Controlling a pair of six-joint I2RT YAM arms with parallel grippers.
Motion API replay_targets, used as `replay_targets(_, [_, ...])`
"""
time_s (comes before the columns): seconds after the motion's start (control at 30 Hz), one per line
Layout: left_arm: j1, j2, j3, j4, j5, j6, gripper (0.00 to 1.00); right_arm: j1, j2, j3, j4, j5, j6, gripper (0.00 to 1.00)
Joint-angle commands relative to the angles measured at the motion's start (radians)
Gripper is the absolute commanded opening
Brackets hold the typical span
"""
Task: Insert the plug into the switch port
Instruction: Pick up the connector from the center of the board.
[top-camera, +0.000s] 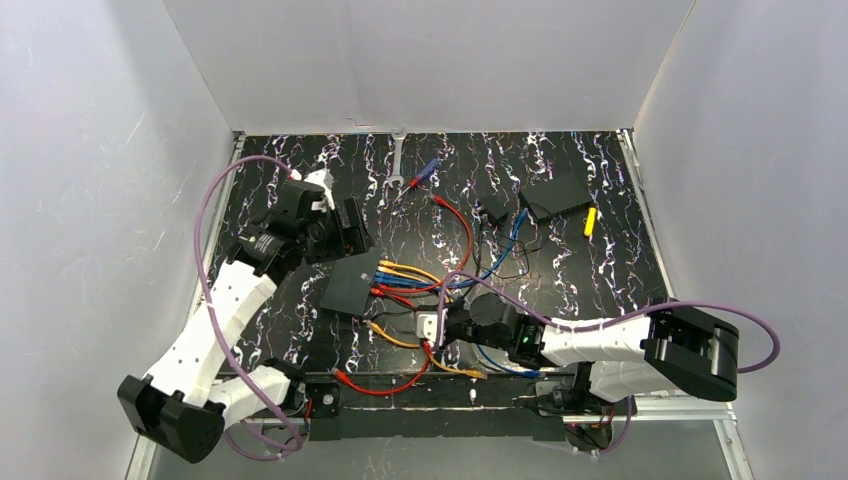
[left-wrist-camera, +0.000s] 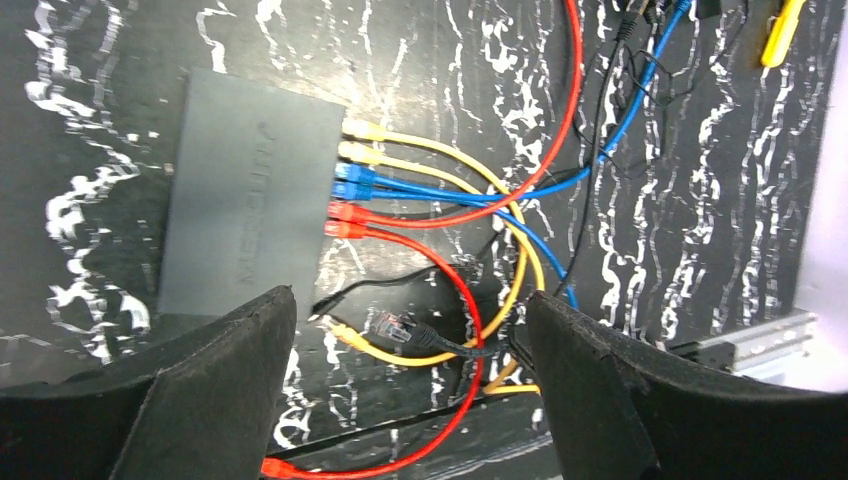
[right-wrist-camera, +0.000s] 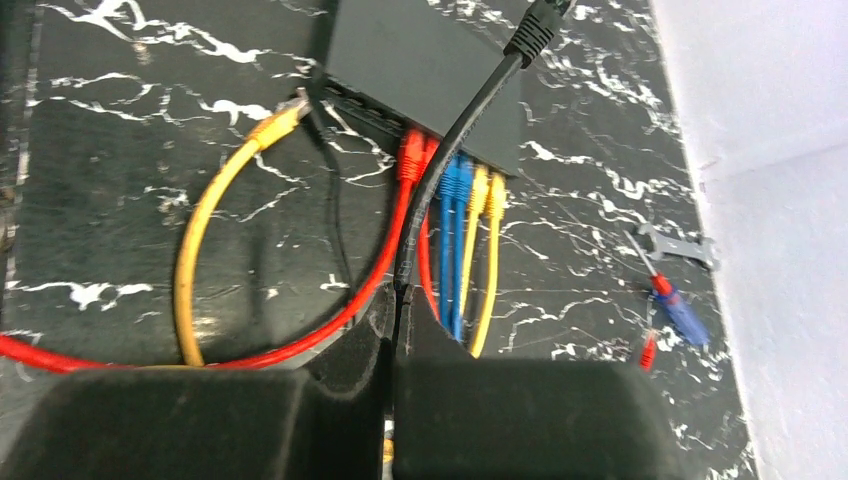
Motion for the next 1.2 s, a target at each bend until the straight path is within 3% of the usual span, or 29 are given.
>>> replay_targets(0.0, [0.013,-0.095,-0.016,-0.065,-0.125,0.136,0.84,-0.007,-0.021,0.103,-0.195,-0.100,0.019,0.01])
replay_targets(0.33, [0.015,-0.182,-0.101,-0.083,-0.362,0.270,0.87,-0.021,0.045,0.269,-0.590,-0.050,0.015,0.01])
replay_targets(0.67, [0.014,-0.229,-0.193,-0.019,-0.427,0.309,0.90,-0.021,0.157,0.404,-0.827,-0.074,0.040,0.05])
replay_targets(0.87, [0.014,-0.234,-0.211,-0.001,-0.431,0.318,0.90,-0.021,0.206,0.488,-0.951,-0.068,0.059,0.15])
replay_targets(1.17, [0.015,-0.239,-0.214,-0.001,-0.427,0.320,0.91,-0.022,0.164,0.568,-1.008,-0.056,0.101,0.47])
